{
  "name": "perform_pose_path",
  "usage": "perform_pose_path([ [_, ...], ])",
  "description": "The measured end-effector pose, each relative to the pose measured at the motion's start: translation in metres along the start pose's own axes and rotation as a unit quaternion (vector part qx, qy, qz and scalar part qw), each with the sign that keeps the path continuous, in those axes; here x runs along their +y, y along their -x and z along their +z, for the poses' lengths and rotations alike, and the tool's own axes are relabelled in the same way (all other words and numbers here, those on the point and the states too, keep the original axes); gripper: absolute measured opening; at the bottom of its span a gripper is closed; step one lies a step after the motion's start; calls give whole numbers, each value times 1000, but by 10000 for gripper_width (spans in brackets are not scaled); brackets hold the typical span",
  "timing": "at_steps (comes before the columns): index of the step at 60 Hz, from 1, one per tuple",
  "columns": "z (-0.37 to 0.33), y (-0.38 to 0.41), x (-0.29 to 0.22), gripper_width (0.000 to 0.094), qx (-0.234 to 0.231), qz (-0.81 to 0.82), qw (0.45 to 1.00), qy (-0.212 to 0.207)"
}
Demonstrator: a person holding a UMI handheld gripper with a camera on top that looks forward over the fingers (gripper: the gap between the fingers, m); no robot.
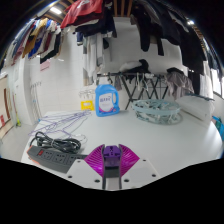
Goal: Unplug charger
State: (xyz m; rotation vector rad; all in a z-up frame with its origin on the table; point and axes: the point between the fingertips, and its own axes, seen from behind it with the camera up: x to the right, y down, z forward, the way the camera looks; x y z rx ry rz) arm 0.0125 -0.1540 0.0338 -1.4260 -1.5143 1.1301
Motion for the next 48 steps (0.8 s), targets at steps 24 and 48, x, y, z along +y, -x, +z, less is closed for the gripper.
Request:
perform_pose_path([
  [24,-23,-14,-108,96,16,13,996,-90],
  [48,8,-207,-73,146,130,43,991,6],
])
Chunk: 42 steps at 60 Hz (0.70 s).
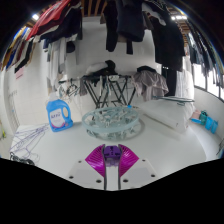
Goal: Unplug charger
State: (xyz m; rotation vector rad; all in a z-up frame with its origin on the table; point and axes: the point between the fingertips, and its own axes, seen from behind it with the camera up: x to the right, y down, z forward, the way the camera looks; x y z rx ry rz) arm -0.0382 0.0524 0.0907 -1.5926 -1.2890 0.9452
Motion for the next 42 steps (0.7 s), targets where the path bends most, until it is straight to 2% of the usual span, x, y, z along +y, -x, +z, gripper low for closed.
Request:
perform_pose_path([
  [3,8,-12,32,175,-1,-5,1000,25],
  [12,19,-16,83,288,-20,-36,997,68],
  [13,19,-14,87,334,-25,-39,996,75],
  [14,18,-12,90,440,-31,-42,995,81],
  [17,10,-13,85,864,-39,-48,995,83],
  [20,1,-10,77,793,-43,-51,995,81],
  [25,-38,-11,45,866,-57,-52,995,66],
  [34,-141,-15,-22,850,-84,-48,994,44],
  [42,-230,-21,-45,850,-112,-61,990,57],
])
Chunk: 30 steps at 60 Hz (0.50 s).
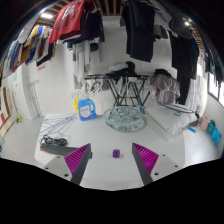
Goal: Unplug charger
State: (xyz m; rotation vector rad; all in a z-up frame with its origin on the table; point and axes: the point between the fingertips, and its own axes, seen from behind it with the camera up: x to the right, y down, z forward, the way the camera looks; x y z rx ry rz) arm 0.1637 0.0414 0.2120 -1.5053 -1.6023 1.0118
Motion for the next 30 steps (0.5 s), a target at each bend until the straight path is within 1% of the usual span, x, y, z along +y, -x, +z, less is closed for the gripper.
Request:
perform_pose_path([
  [6,-53,0,-2,850,-8,-10,1000,11],
  [13,-88,-3,-5,851,-9,-11,1000,11],
  [24,-97,-7,1,853,-4,-15,1000,11],
  [30,-96,-10,7,857,2,-23,1000,20],
])
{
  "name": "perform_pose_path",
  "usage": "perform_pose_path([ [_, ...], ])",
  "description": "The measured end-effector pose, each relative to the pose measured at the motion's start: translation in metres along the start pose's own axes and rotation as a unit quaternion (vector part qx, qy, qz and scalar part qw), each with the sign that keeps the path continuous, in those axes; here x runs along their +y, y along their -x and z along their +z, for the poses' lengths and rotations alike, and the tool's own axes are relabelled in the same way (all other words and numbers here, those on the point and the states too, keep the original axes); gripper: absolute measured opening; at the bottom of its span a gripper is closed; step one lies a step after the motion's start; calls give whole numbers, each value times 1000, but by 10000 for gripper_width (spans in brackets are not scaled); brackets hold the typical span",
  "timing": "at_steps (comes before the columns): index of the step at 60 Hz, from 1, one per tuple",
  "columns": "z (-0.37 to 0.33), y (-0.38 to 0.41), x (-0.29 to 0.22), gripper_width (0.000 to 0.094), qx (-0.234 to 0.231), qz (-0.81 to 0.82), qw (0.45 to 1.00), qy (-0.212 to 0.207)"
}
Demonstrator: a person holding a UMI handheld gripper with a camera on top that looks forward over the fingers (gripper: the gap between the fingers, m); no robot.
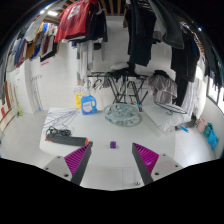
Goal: Unplug charger
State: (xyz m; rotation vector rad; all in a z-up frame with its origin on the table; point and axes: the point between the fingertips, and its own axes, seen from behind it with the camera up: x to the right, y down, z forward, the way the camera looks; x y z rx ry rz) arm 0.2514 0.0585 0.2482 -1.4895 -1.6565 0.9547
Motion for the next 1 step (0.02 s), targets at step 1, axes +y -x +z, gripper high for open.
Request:
perform_pose_path([
  [1,0,1,1,861,-2,1,1000,2],
])
